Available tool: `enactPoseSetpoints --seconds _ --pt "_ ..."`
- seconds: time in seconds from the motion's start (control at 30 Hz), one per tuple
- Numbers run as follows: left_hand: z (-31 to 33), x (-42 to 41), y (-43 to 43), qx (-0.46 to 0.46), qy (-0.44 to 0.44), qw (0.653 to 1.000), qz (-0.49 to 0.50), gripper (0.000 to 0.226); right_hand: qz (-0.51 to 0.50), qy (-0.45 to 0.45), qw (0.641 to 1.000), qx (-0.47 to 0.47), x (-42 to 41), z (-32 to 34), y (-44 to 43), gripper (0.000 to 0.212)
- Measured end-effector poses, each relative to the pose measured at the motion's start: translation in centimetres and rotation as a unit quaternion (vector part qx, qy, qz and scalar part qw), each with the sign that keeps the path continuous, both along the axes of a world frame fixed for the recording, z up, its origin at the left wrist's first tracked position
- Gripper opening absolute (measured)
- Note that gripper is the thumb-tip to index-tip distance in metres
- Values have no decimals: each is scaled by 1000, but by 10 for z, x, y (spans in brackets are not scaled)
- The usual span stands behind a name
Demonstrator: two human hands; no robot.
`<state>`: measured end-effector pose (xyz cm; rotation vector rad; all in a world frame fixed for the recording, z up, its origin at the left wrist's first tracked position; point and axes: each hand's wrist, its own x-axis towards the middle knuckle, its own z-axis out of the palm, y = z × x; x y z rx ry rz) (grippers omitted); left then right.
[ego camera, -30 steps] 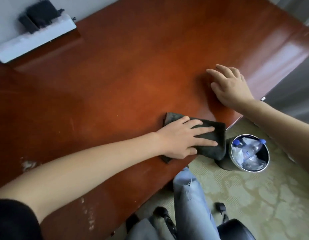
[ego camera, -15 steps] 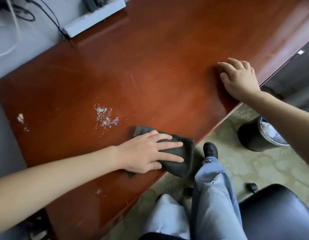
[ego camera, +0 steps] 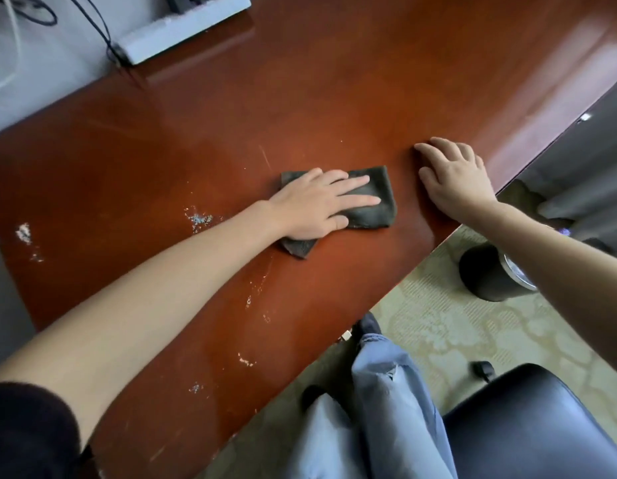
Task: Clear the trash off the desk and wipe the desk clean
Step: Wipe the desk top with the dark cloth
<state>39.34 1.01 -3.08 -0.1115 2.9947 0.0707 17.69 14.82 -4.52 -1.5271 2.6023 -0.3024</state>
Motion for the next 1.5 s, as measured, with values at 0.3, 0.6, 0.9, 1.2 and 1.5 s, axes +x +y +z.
enactPoseSetpoints --seconds 0.3,0.6,0.9,1.2,1.5 --pt "2 -32 -124 9 -37 981 189 54 41 -2 999 25 -30 6 -21 52" --pt "2 -20 -63 13 -51 984 172 61 86 5 996 24 -53 11 -119 46" --pt "-4 -20 -142 -29 -27 968 247 58 115 -5 993 39 -27 9 -189 49" --pt "0 96 -230 4 -42 849 526 56 61 -46 996 38 30 19 -218 50" --pt "7 216 -225 17 -62 774 629 59 158 -28 985 58 114 14 -248 48"
